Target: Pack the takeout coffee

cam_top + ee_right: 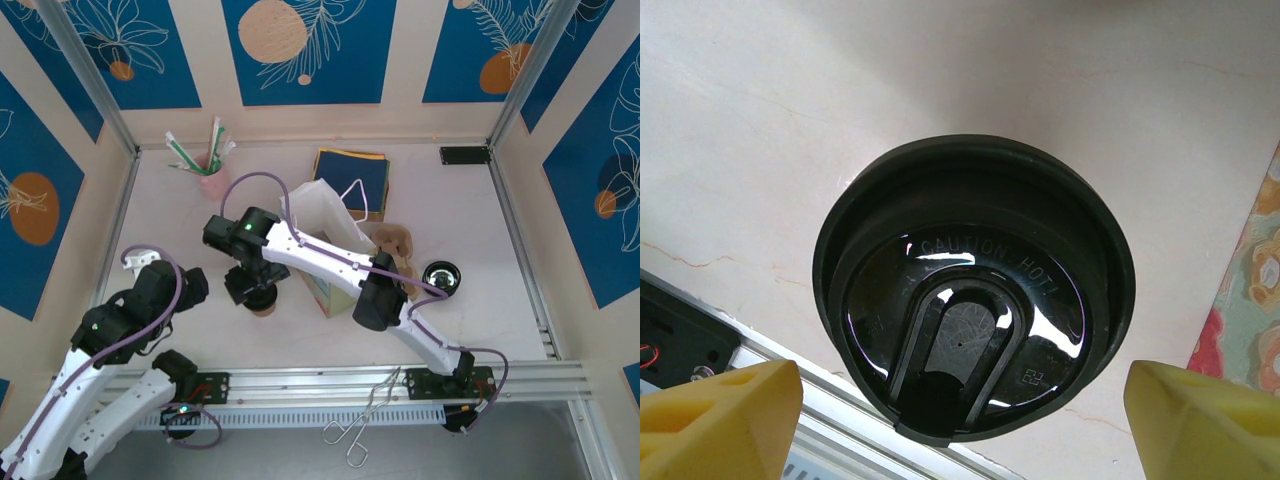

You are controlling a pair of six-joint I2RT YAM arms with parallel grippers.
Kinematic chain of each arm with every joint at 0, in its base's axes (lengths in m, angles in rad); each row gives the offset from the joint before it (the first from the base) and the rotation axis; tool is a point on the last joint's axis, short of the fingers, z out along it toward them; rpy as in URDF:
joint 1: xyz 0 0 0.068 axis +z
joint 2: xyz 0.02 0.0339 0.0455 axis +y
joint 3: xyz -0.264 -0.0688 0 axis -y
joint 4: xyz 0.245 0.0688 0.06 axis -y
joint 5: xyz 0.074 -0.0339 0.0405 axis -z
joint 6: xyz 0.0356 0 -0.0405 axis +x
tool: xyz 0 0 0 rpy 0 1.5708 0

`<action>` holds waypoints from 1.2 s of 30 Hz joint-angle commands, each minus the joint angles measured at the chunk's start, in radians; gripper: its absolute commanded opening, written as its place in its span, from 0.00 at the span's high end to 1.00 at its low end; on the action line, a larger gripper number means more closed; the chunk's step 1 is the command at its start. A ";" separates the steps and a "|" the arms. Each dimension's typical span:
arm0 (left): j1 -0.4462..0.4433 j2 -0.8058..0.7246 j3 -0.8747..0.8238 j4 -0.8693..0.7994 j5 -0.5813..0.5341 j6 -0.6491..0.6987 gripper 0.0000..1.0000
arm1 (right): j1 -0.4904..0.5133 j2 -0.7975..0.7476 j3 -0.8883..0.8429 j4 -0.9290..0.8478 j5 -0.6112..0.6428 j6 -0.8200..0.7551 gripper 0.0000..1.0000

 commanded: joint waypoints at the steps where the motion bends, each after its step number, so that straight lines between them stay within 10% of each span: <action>1: 0.004 -0.010 -0.010 0.003 -0.002 0.006 0.00 | -0.001 0.016 -0.017 -0.006 -0.005 0.002 0.16; 36: 0.003 -0.008 -0.015 0.012 0.005 0.014 0.00 | -0.020 0.043 -0.048 0.035 -0.031 -0.004 0.17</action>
